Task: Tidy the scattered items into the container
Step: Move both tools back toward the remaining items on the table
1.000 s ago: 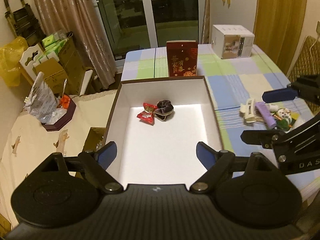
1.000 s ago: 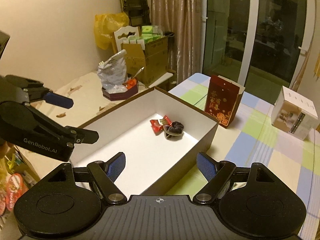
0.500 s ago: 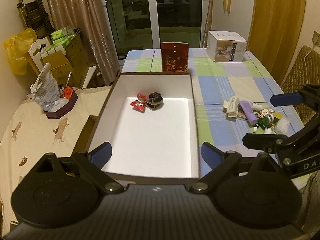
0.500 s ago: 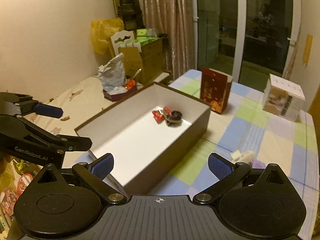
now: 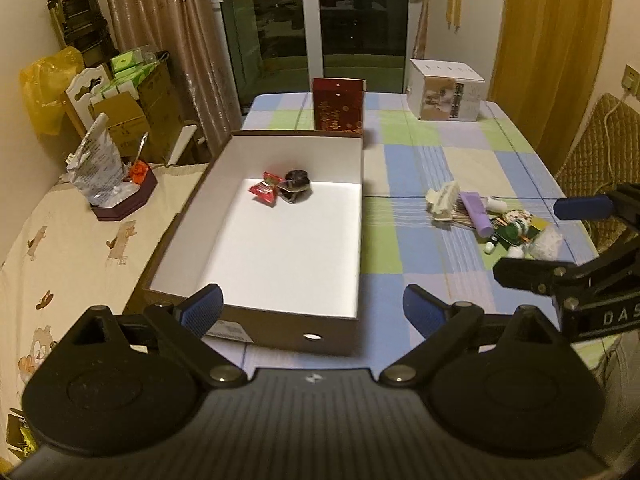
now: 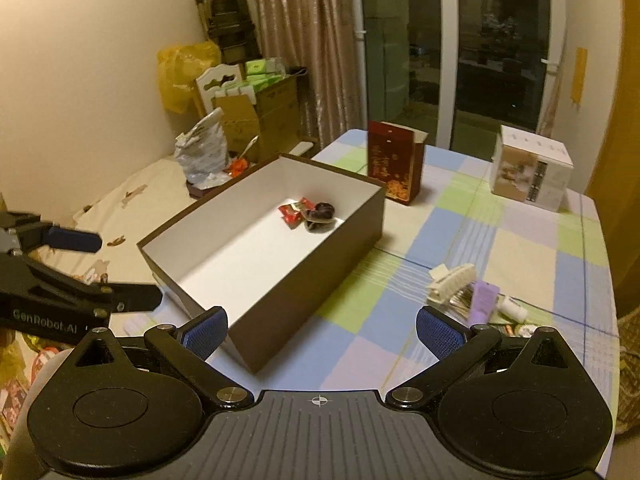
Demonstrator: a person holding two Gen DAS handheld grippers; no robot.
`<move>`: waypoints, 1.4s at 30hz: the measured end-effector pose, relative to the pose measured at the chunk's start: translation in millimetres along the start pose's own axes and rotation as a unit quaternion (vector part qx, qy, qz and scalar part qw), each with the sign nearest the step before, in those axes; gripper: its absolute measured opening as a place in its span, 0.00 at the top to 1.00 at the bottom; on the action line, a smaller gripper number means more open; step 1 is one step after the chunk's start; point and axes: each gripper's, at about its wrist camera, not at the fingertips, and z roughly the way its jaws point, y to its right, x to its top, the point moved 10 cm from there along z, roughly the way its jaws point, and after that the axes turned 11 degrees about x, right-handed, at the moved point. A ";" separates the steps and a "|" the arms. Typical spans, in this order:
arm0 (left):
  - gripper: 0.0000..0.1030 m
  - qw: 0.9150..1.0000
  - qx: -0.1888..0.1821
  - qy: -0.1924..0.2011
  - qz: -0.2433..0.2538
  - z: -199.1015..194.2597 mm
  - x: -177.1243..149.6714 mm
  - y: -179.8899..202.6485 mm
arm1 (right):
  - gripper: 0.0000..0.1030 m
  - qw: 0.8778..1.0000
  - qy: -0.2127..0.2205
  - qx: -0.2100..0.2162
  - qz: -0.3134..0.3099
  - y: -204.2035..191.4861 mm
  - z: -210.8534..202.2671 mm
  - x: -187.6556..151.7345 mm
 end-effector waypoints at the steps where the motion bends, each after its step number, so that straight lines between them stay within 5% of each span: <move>1: 0.08 1.000 -0.003 -0.002 -0.002 -1.3 -1.3 3.0 | 0.00 1.000 0.002 -0.002 0.003 2.3 -3.3 -1.4; 23: 0.08 0.997 -0.067 -0.026 0.020 8.8 -21.7 94.0 | 0.00 0.990 -0.016 -0.109 0.083 93.8 -65.4 -64.1; 42: 0.08 0.992 -0.099 -0.058 0.054 64.1 -14.1 149.0 | 0.00 0.975 -0.042 -0.128 0.178 163.7 -56.9 -100.1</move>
